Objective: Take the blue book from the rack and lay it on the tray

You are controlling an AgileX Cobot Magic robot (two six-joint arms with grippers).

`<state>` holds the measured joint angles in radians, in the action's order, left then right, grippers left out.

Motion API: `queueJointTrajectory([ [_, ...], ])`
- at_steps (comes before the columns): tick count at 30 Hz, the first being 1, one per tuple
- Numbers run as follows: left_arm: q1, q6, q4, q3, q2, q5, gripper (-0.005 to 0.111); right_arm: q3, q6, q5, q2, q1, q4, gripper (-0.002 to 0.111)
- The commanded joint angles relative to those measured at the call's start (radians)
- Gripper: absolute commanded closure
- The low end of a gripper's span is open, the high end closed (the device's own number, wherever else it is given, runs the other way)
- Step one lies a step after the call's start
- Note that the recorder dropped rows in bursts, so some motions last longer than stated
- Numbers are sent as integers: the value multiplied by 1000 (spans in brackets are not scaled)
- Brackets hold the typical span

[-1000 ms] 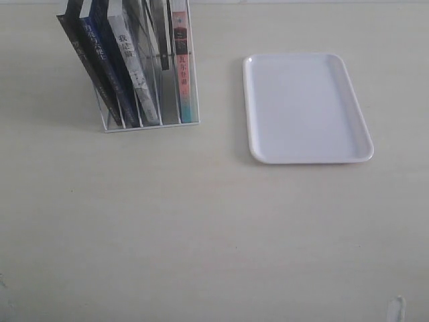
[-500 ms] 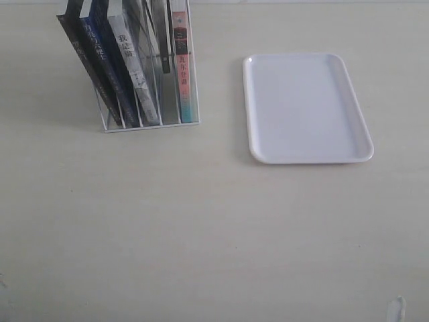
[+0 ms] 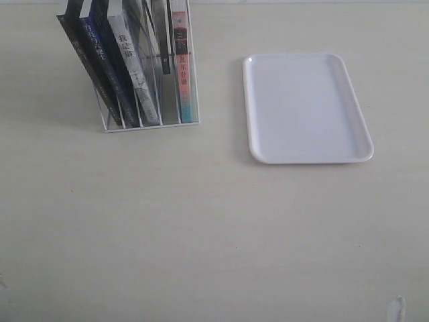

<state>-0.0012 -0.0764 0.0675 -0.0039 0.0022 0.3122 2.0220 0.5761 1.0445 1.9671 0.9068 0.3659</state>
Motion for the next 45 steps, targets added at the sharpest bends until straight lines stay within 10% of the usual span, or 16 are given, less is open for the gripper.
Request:
queueJointTrajectory([
  [1,-9,2,2,4,-2,-6,101,0,6,-17,9,-2,8,108],
  [12,-9,2,2,4,-2,-6,101,0,19,-14,118,0,1,107],
  [19,-9,2,2,4,-2,-6,101,2,24,-33,118,0,-16,64],
  [33,-9,2,2,4,-2,-6,101,4,-170,-102,-13,10,-366,64],
  [45,-9,2,2,4,-2,-6,101,4,-157,-196,59,69,-274,78],
])
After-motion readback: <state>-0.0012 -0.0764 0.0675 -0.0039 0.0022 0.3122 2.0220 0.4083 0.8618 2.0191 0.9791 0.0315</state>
